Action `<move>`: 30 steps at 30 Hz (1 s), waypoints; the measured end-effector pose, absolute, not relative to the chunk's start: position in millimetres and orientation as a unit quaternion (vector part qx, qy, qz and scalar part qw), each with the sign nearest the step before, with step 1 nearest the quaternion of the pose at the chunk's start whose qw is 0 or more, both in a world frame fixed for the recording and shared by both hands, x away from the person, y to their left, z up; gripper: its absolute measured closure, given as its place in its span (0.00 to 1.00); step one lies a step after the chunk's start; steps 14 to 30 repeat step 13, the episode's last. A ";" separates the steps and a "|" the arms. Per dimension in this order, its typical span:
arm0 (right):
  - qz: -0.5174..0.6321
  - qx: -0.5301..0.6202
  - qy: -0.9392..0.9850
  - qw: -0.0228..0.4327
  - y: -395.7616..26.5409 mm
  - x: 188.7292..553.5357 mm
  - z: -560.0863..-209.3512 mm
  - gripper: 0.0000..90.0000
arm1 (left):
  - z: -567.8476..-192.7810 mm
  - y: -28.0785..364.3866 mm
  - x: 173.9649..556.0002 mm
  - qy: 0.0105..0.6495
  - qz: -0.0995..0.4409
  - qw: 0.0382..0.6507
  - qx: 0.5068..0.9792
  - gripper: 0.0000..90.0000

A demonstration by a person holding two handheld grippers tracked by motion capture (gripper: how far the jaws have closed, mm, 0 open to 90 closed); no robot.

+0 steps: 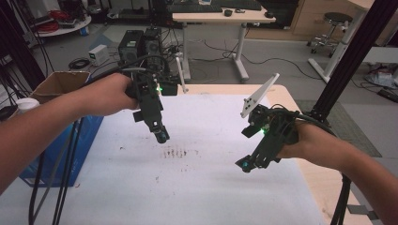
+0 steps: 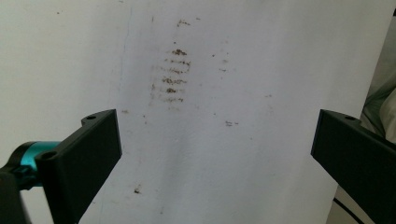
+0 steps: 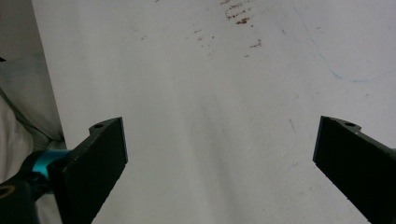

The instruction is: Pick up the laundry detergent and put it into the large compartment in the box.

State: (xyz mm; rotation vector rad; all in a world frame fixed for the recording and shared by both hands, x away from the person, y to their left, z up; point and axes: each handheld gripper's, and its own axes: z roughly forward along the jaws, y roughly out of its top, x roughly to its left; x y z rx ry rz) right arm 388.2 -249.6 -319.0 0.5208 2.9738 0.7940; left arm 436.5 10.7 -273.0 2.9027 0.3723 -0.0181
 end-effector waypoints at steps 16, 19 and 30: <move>0.257 0.171 0.951 0.006 -249.4 388.4 -325.3 0.02 | -281.6 12.9 440.5 0.145 0.007 0.102 0.984 0.02; 0.257 0.171 0.951 0.006 -249.4 388.4 -325.3 0.02 | -281.6 12.9 440.5 0.145 0.007 0.102 0.984 0.02; 0.257 0.171 0.951 0.006 -249.4 388.4 -325.3 0.02 | -281.6 12.9 440.5 0.145 0.007 0.102 0.984 0.02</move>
